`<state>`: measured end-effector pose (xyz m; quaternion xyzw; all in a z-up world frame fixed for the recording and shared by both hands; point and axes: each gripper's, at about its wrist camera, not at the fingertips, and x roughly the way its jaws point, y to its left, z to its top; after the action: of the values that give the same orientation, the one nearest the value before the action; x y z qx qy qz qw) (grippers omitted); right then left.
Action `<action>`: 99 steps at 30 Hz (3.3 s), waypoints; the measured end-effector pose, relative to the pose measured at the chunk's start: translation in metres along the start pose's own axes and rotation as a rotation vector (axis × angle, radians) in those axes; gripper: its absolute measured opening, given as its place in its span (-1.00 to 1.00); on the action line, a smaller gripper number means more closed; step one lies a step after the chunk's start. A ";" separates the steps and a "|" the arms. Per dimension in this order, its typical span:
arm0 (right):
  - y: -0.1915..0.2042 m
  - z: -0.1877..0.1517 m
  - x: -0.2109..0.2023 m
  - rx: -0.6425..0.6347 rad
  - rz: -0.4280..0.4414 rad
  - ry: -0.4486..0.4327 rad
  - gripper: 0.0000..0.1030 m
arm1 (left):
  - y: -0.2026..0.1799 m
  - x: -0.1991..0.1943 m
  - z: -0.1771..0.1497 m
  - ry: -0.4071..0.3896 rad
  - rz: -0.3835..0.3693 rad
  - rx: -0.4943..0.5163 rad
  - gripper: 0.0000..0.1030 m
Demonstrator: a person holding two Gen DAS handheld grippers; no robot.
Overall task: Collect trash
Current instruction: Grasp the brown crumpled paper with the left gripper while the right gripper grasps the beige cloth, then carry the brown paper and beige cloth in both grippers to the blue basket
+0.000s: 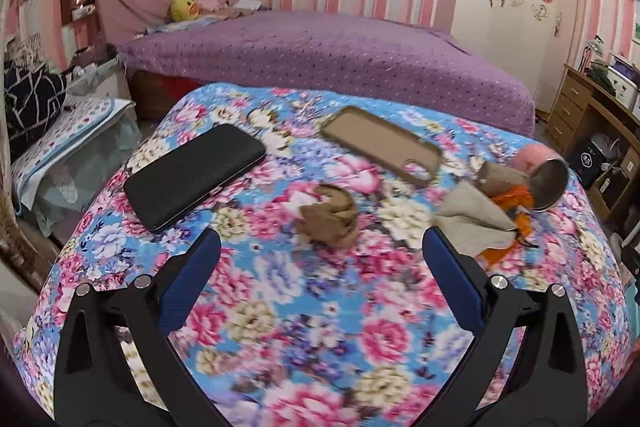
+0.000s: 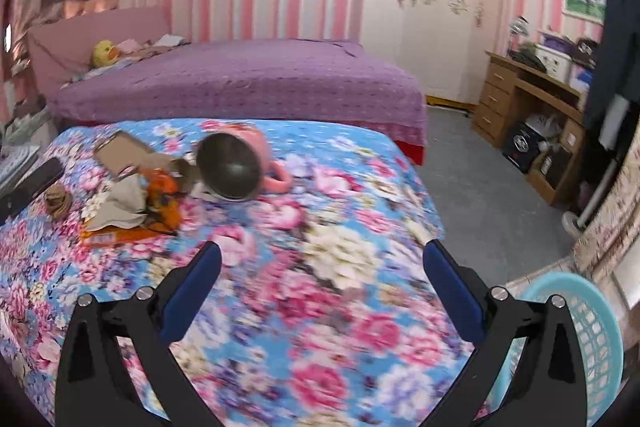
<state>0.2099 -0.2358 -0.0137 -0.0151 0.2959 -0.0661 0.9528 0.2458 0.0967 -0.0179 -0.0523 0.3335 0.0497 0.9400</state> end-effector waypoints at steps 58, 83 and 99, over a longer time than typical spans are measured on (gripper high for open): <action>0.156 0.023 0.065 -0.221 0.355 0.125 -0.27 | 0.067 0.004 -0.006 0.129 -0.052 0.010 0.15; 0.082 0.007 -0.009 -0.156 0.298 0.028 -0.88 | 0.053 0.005 -0.025 0.165 -0.126 0.071 -0.34; -0.084 -0.047 -0.072 -0.067 0.117 0.009 -0.88 | -0.114 -0.080 -0.080 0.028 -0.205 0.169 -0.34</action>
<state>0.1152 -0.3092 -0.0060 -0.0292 0.3026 -0.0003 0.9527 0.1491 -0.0312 -0.0219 -0.0072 0.3427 -0.0758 0.9364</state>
